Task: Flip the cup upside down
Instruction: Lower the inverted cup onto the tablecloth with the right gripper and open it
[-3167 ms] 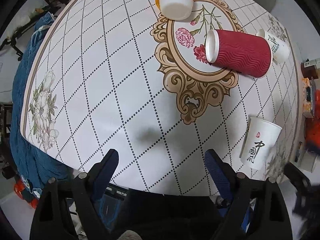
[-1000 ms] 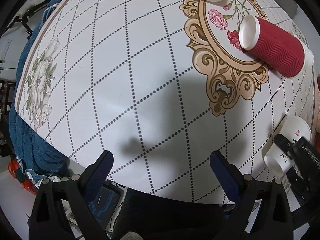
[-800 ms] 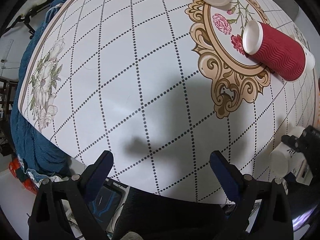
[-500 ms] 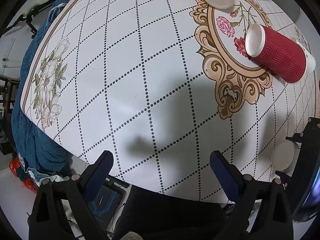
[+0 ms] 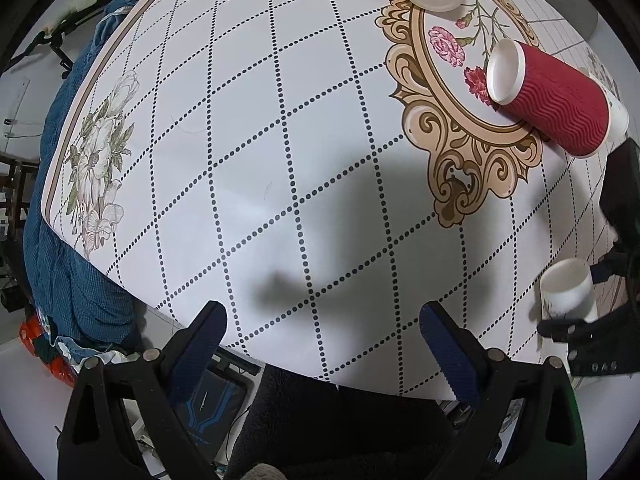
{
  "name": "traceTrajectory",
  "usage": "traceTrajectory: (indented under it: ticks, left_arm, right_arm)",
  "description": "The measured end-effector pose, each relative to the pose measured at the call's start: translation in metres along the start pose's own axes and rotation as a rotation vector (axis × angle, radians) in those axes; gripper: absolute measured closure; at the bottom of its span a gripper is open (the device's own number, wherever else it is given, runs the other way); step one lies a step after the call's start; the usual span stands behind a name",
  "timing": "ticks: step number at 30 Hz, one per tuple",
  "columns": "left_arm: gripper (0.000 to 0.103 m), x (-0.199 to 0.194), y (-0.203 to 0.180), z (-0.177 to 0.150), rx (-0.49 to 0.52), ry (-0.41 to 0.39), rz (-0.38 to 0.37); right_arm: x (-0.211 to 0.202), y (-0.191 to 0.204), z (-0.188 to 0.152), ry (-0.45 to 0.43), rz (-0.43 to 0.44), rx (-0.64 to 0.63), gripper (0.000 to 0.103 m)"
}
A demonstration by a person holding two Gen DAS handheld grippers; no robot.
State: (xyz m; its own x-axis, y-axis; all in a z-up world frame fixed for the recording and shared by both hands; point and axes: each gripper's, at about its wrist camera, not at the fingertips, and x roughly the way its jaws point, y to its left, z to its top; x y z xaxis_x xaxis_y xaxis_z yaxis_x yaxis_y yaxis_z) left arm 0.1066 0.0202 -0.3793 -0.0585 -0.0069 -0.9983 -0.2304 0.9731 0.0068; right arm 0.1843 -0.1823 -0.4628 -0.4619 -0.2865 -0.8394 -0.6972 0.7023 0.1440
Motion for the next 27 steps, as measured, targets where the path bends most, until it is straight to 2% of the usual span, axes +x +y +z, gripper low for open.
traceTrajectory:
  ticks: [3,6,9,12,13,14,16,24,25,26,27]
  left_arm:
    - [0.004,0.004,0.000,0.001,0.005,-0.001,0.001]
    - [0.004,0.005,-0.002,0.001,0.013,-0.002,0.003]
    - [0.004,0.004,-0.007,0.000,0.022,-0.002,0.005]
    - [0.004,0.005,-0.010,0.000,0.031,-0.001,-0.002]
    - [0.004,0.005,-0.012,0.000,0.033,-0.002,-0.003]
    - [0.004,0.005,-0.014,0.001,0.036,-0.003,-0.005]
    - [0.004,0.006,-0.018,0.004,0.049,-0.002,-0.004]
    - [0.004,0.011,-0.035,0.014,0.084,-0.004,0.007]
    - [0.004,0.012,-0.037,0.015,0.086,-0.002,0.007]
    - [0.004,0.013,-0.038,0.016,0.087,-0.001,0.006]
    - [0.004,0.013,-0.041,0.017,0.087,0.002,0.004]
  right_arm:
    - [-0.005,-0.007,0.006,-0.026,0.034,0.049,0.041]
    - [-0.009,-0.014,0.011,-0.050,0.040,0.087,0.041]
    - [-0.025,-0.040,0.020,-0.072,0.035,0.119,0.040]
    - [-0.034,-0.043,0.026,-0.091,0.042,0.155,0.039]
    - [-0.035,-0.049,0.027,-0.096,0.041,0.175,0.030]
    - [-0.038,-0.051,0.027,-0.108,0.040,0.185,0.017]
    - [-0.048,-0.050,0.028,-0.140,0.026,0.192,0.012]
    - [-0.065,-0.048,0.021,-0.186,0.036,0.216,0.014]
    - [-0.065,-0.048,0.015,-0.189,0.039,0.221,0.022]
    - [-0.065,-0.048,0.015,-0.195,0.046,0.226,0.035]
    - [-0.065,-0.043,0.008,-0.197,0.043,0.229,0.039]
